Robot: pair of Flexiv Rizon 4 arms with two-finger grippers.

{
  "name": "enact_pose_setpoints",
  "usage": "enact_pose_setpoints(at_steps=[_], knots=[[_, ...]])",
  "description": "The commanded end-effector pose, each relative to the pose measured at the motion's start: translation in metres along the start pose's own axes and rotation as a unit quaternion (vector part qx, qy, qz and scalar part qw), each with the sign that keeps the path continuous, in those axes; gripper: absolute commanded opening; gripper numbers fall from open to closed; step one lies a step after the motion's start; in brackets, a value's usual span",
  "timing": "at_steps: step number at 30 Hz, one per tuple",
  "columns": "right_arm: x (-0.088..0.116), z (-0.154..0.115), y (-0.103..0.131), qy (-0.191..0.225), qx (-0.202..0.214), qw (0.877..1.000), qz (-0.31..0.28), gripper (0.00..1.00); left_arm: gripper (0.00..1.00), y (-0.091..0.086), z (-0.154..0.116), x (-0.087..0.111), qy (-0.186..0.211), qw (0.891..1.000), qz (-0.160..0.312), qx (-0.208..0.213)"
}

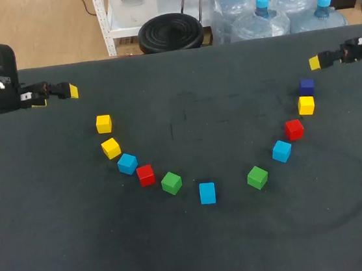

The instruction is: Place the blue cubes, place green cubes on the blue cubes, place the yellow cubes on the green cubes, then place the red cubes on the yellow cubes, and place purple cube on the red cubes.

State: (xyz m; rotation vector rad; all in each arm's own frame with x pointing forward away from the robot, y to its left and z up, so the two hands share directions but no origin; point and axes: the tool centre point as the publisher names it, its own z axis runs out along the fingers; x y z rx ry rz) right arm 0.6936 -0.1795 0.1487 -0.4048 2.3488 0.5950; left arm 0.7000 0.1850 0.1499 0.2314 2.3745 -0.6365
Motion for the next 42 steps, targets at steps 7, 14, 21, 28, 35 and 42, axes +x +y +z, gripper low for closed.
enact_pose_setpoints(at_steps=[7,14,21,28,35,42], knots=[[0.01,-0.002,0.004,0.07,-0.097,0.989,-0.086,1.0,1.0,0.0,0.0,0.0,0.0,1.0,0.0,0.0],[0.038,0.001,0.013,0.109,-0.108,0.98,-0.125,1.0,1.0,0.0,0.0,0.0,0.0,1.0,0.0,0.0],[0.061,0.011,0.026,0.134,-0.104,0.975,-0.143,1.0,1.0,0.0,0.0,0.0,0.0,1.0,0.0,0.0],[0.077,0.021,0.039,0.152,-0.086,0.966,-0.192,1.0,1.0,0.0,0.0,0.0,0.0,1.0,0.0,0.0],[0.09,0.028,0.042,0.168,-0.068,0.96,-0.212,1.0,1.0,0.0,0.0,0.0,0.0,1.0,0.0,0.0],[0.104,0.041,0.048,0.179,-0.04,0.951,-0.25,1.0,1.0,0.0,0.0,0.0,0.0,1.0,0.0,0.0]])
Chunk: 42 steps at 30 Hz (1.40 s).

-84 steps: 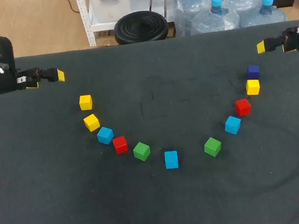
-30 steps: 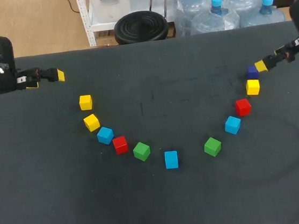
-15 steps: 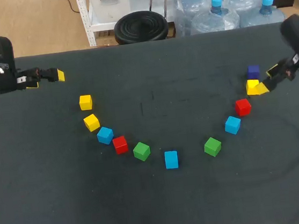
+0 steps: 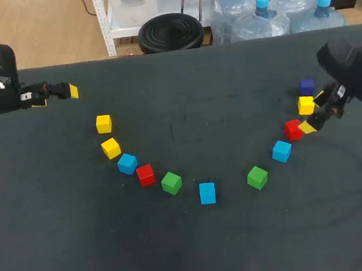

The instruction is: Place the blue cubes, place green cubes on the blue cubes, place the yellow cubes on the green cubes, then place the red cubes on the yellow cubes, and place purple cube on the red cubes.

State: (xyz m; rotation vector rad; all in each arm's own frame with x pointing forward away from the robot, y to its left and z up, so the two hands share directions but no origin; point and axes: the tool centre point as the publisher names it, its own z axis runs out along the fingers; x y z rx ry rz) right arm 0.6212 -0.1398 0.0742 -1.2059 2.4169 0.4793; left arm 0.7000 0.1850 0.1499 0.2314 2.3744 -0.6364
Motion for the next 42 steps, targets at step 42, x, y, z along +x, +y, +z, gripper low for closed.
enact_pose_setpoints(at_steps=[42], knots=[[0.01,0.084,0.017,0.072,0.002,0.996,-0.044,1.0,1.0,0.0,0.0,0.0,0.0,1.0,0.0,0.0]])
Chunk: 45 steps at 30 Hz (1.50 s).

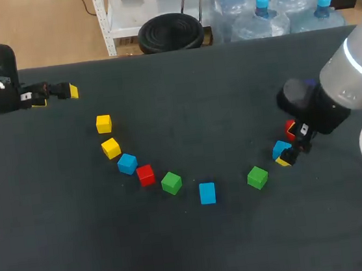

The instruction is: Place the blue cubes, place green cubes on the blue cubes, place the yellow cubes on the green cubes, then place the red cubes on the yellow cubes, and place purple cube on the red cubes.

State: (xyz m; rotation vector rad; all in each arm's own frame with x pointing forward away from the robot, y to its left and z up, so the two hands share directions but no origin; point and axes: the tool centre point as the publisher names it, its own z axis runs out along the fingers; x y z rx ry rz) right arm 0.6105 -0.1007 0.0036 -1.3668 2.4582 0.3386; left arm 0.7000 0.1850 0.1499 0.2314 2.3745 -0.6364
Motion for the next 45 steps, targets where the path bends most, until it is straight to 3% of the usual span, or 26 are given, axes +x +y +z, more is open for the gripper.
enact_pose_setpoints(at_steps=[1,12,15,17,18,19,30,34,45], knots=[[-0.004,0.007,-0.005,0.005,-0.016,1.0,-0.001,1.0,1.0,0.0,0.0,0.0,0.0,1.0,0.0,0.0],[-0.002,0.011,-0.003,0.016,-0.019,1.0,-0.007,0.98,1.0,0.0,0.0,0.0,0.0,1.0,0.0,0.0],[-0.002,0.01,-0.003,0.017,-0.016,1.0,-0.009,0.75,1.0,0.0,0.0,0.0,0.0,1.0,0.0,0.0],[-0.002,0.009,-0.003,0.017,-0.014,1.0,-0.009,0.68,1.0,0.0,0.0,0.0,0.0,1.0,0.0,0.0],[-0.002,0.008,-0.004,0.017,-0.013,1.0,-0.008,0.55,1.0,0.0,0.0,0.0,0.0,1.0,0.0,0.0],[-0.002,0.007,-0.003,0.017,-0.013,1.0,-0.008,0.49,1.0,0.0,0.0,0.0,0.0,1.0,0.0,0.0],[0.0,0.008,-0.003,0.021,-0.013,1.0,-0.009,0.38,1.0,0.0,0.0,0.0,0.0,1.0,0.0,0.0],[0.0,0.007,-0.002,0.019,-0.014,1.0,-0.011,0.0,1.0,0.0,0.0,0.0,0.0,1.0,0.0,0.0],[-0.006,-0.005,0.001,-0.004,-0.049,0.997,-0.064,0.0,1.0,0.0,0.0,0.0,0.0,1.0,0.0,0.0]])
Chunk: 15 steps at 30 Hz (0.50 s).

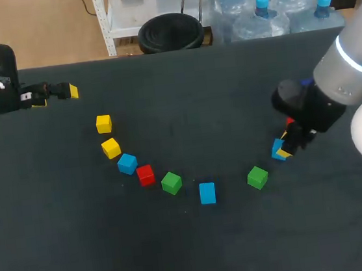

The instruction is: Place the blue cubes, place green cubes on the blue cubes, place the yellow cubes on the green cubes, then place the red cubes on the yellow cubes, and place purple cube on the red cubes.

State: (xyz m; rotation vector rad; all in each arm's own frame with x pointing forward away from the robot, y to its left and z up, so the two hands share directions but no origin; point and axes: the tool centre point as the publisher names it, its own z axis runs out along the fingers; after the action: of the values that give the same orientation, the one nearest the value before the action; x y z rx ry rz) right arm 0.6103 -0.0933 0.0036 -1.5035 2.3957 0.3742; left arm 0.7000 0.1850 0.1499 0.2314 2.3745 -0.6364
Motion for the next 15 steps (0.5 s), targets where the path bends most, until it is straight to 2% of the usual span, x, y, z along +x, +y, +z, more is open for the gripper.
enact_pose_setpoints(at_steps=[1,11,15], knots=[[-0.001,-0.009,-0.003,-0.009,-0.026,0.999,-0.026,0.0,1.0,0.0,0.0,0.0,0.0,1.0,0.0,0.0],[-0.02,-0.009,-0.017,-0.003,-0.021,0.993,-0.114,0.0,1.0,0.0,0.0,0.0,0.0,1.0,0.0,0.0],[-0.032,-0.008,-0.016,-0.007,-0.018,0.99,-0.141,0.0,1.0,0.0,0.0,0.0,0.0,1.0,0.0,0.0]])
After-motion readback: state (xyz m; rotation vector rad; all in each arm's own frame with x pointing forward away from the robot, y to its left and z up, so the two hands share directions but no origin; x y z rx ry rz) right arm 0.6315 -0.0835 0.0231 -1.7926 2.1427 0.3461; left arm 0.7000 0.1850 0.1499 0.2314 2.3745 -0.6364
